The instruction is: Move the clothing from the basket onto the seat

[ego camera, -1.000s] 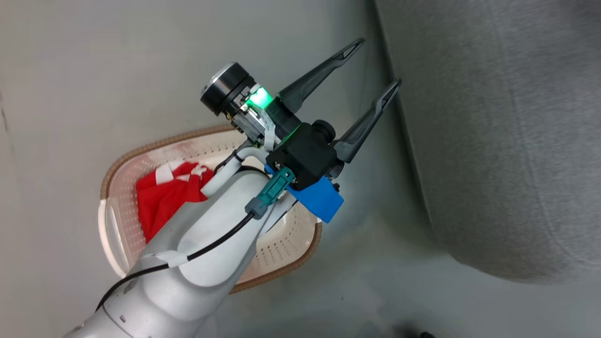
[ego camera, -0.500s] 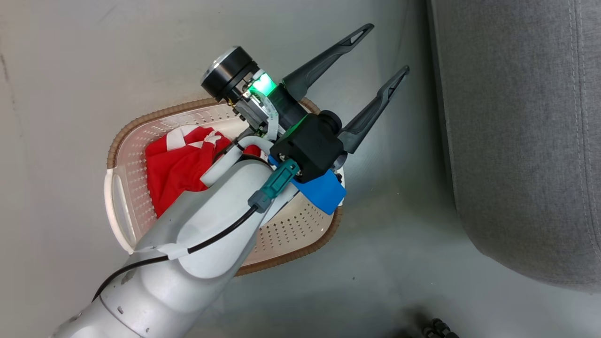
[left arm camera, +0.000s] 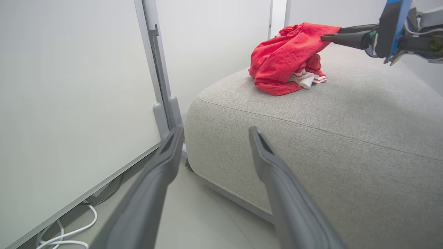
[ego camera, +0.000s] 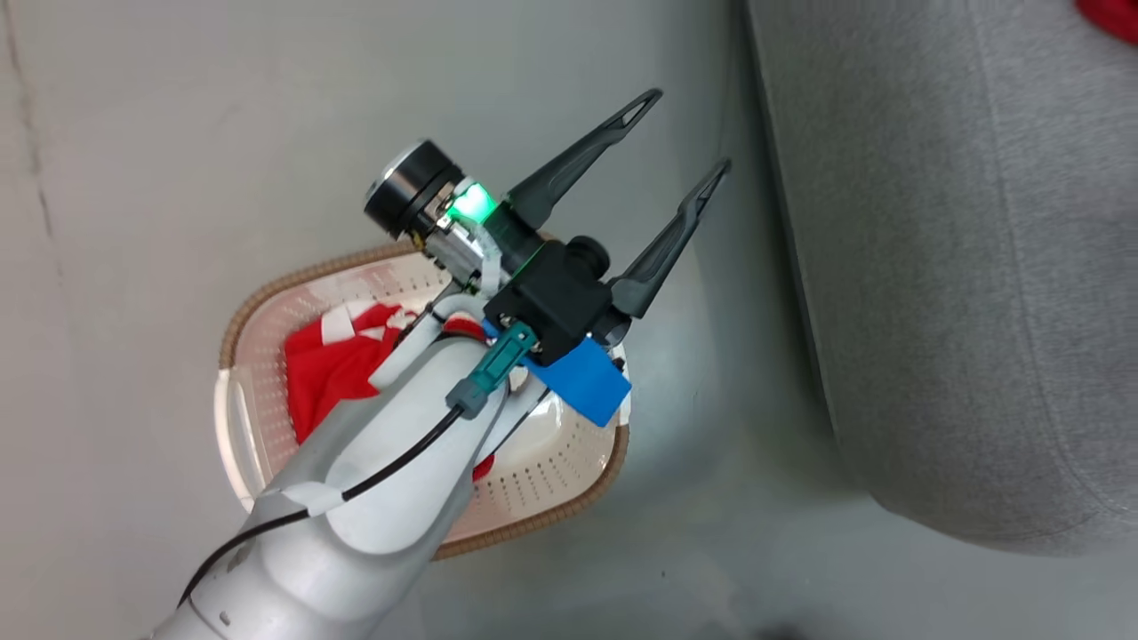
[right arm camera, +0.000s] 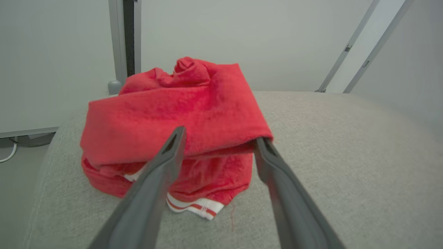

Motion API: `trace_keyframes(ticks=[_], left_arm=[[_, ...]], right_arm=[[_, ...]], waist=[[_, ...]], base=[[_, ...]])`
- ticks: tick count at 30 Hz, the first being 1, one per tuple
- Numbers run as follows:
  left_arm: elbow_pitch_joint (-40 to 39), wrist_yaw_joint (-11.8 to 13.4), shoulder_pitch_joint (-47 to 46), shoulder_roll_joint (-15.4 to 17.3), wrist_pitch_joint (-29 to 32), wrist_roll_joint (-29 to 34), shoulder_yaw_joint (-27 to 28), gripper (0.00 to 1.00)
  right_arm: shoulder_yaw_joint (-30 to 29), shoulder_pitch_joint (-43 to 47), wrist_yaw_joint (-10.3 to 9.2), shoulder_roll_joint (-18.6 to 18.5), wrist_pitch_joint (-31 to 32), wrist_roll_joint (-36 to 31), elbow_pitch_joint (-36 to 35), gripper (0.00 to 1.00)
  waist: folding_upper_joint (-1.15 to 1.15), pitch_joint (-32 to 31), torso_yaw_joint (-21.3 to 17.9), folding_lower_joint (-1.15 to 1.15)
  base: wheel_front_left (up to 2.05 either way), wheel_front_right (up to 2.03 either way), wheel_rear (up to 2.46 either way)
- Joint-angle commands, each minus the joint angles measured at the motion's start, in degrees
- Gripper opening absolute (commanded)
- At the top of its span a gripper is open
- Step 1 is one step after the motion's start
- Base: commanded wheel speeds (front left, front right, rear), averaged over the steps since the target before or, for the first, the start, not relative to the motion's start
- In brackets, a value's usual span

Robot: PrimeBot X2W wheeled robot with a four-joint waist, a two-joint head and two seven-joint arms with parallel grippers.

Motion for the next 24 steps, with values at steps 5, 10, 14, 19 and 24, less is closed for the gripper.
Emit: trace_keyframes(ticks=[5,10,14,19,24], left_arm=[[-0.36,1.45,5.11,0.50,-0.16,-1.87,2.81,1.00],[-1.09,2.94,10.61,1.39,-0.16,-3.10,6.49,1.00],[-2.35,4.80,15.40,2.06,-0.16,-3.93,10.76,1.00],[-4.42,6.31,20.49,2.66,-0.16,-4.57,16.51,1.00],[-6.40,6.88,24.67,2.88,-0.16,-4.17,21.77,1.00]], right_arm=[[1.76,10.53,0.01,2.08,-0.19,-0.49,-6.14,1.00],[4.40,17.99,0.01,5.03,-0.18,-0.84,-14.16,1.00],[8.57,22.38,0.01,7.62,-0.19,-1.33,-21.14,1.00],[13.61,26.03,0.01,10.73,-0.18,-1.44,-26.96,1.00],[16.35,28.23,0.01,13.34,-0.18,-0.77,-29.65,1.00]], waist=[[0.00,-9.03,0.20,0.00],[0.00,-14.89,0.88,0.00],[0.00,-19.07,2.49,0.00],[0.00,-23.13,5.91,0.00],[0.00,-26.29,9.37,0.00]], base=[[0.00,0.00,0.00],[0.00,0.00,0.00],[0.00,0.00,0.00],[0.00,0.00,0.00],[0.00,0.00,0.00]])
